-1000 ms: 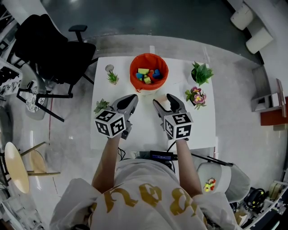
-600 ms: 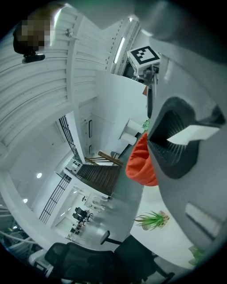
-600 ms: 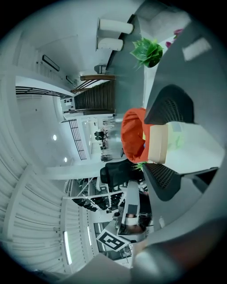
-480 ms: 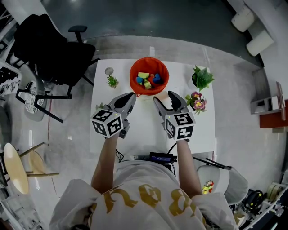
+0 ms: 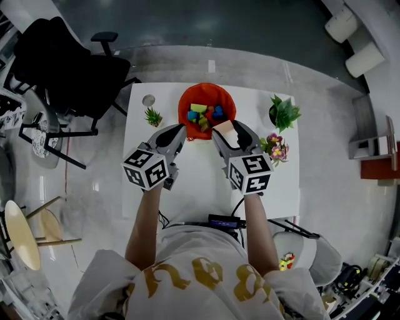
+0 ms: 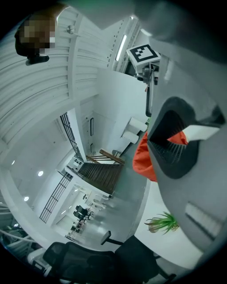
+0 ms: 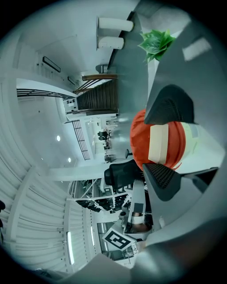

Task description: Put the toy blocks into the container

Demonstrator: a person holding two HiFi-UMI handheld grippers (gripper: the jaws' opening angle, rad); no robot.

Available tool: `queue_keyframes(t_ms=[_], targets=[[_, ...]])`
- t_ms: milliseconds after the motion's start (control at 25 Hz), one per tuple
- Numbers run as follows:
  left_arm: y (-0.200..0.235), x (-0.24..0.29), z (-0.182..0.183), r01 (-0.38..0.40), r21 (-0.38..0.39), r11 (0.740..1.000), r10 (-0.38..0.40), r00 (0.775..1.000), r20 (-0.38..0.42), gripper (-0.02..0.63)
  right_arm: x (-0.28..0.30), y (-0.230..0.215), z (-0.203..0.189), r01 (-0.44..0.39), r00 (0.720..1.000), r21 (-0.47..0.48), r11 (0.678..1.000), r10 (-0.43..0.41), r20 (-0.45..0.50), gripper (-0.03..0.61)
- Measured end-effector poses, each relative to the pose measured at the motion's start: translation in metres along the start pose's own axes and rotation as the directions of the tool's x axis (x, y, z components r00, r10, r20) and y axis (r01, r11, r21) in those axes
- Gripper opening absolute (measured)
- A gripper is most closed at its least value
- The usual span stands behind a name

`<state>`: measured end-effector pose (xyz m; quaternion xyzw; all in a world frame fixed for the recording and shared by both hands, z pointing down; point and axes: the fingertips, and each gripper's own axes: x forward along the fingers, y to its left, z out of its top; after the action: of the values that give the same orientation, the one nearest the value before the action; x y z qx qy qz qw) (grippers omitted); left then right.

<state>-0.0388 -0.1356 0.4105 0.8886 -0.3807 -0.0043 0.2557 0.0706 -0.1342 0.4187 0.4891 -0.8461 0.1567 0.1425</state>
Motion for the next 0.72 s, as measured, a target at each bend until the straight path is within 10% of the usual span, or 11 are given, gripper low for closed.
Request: queue_keyframes(t_ms=[720], targets=[[0.022, 0.023, 0.001, -0.013, -0.04, 0.999, 0.014, 1.0, 0.013, 0.002, 0.047, -0.005, 0.018, 0.009, 1.0, -0.102, 0.995, -0.011, -0.017, 0.302]])
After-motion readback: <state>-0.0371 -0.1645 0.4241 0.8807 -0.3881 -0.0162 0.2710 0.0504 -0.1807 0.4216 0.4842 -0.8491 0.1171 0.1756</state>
